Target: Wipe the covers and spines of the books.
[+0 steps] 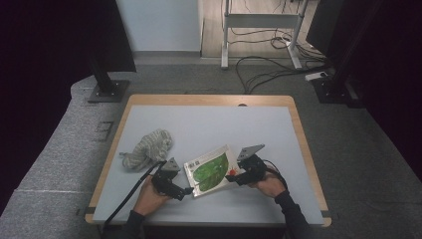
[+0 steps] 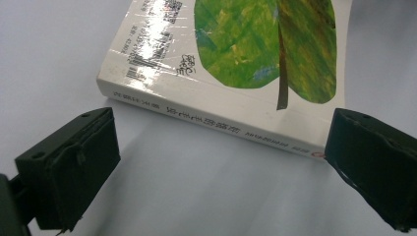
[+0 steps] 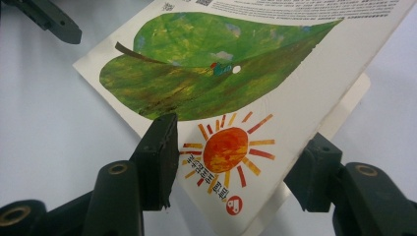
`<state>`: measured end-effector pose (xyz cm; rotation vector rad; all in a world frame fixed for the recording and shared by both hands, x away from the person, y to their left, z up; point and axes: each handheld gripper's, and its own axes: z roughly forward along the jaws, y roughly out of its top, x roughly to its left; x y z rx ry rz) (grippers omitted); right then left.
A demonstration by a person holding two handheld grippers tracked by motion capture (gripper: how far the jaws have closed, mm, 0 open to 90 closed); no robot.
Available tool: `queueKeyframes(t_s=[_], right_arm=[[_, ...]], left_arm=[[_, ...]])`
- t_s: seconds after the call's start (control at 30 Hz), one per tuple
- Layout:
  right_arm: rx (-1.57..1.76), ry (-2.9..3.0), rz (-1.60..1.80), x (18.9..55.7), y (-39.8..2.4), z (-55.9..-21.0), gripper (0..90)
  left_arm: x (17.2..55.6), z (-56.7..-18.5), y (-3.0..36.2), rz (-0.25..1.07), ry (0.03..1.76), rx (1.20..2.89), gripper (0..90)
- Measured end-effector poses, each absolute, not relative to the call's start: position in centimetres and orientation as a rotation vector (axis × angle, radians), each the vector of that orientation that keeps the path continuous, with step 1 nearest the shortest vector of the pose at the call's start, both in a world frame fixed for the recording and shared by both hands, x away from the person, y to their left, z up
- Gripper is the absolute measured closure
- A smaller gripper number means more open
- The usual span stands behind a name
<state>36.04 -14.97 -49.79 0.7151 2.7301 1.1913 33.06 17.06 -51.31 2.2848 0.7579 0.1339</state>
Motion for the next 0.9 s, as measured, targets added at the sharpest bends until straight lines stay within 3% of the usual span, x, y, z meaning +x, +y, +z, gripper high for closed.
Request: queueKeyframes(t_s=[0.9], right_arm=[[0.727, 2.705, 1.201, 34.4, -16.2, -50.6, 47.4]], left_arm=[[34.0, -51.5, 16.0, 0.085, 0.757, 2.289, 0.2]])
